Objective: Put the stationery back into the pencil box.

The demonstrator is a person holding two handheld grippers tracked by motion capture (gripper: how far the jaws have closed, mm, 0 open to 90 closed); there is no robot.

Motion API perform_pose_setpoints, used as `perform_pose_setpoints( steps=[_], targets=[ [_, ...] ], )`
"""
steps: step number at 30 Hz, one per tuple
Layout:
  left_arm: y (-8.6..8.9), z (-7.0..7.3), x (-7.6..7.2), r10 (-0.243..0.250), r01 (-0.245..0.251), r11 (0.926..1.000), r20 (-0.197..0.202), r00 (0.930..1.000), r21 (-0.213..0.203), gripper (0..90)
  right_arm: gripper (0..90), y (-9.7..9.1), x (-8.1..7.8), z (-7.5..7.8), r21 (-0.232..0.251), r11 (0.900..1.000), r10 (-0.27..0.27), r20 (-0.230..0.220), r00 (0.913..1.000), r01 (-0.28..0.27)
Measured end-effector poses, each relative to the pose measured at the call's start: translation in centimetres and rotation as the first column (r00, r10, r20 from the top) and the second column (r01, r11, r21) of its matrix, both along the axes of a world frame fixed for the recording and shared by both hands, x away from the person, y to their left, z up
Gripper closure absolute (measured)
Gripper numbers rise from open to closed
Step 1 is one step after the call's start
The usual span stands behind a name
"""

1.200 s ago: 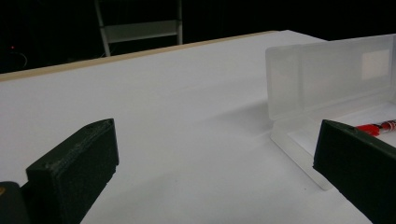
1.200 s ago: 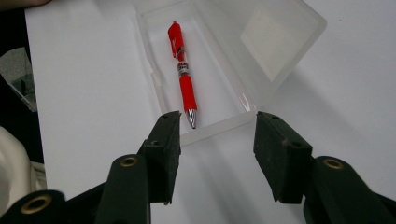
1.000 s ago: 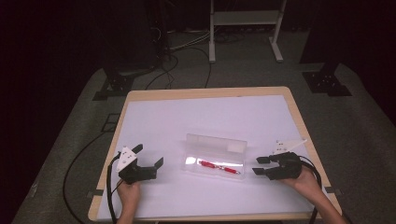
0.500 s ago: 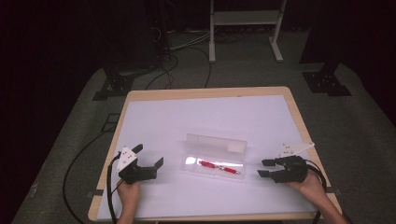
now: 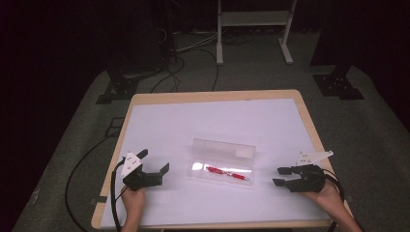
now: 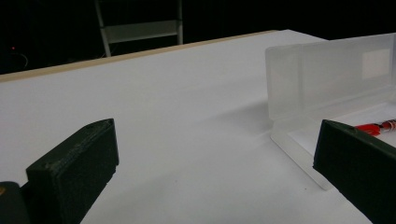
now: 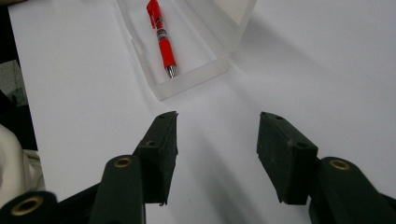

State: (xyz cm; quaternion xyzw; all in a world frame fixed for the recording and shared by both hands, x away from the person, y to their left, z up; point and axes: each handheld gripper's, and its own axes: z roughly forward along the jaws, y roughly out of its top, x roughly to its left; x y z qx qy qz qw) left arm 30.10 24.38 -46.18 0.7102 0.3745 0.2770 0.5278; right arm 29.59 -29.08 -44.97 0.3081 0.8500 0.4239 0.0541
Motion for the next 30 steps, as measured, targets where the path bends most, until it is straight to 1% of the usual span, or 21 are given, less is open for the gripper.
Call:
perform_pose_setpoints(
  steps=[13, 15, 21, 30],
  targets=[
    [0.0, 0.0, 0.0, -0.001, 0.001, 1.0, 0.0, 1.0, 0.001, 0.0, 46.3, -1.3, -0.7, -0.6, 0.009, 0.9995, -0.03, -0.013, 0.9995, 0.03],
    [0.0, 0.0, 0.0, 0.0, 0.0, 1.0, 0.0, 1.0, 0.002, 0.0, 46.3, -1.6, -0.8, -0.6, 0.015, 0.9993, -0.035, -0.006, 0.9994, 0.035],
    [0.0, 0.0, 0.0, -0.001, 0.001, 1.0, 0.0, 1.0, 0.0, 0.0, 46.2, -2.5, -1.2, -0.8, 0.031, 0.9978, -0.058, -0.009, 0.9983, 0.058],
    [0.0, 0.0, 0.0, -0.001, 0.001, 1.0, 0.0, 1.0, 0.001, 0.0, 45.5, -3.6, -1.8, -1.5, 0.039, 0.9952, -0.089, -0.019, 0.9958, 0.09]
  ],
)
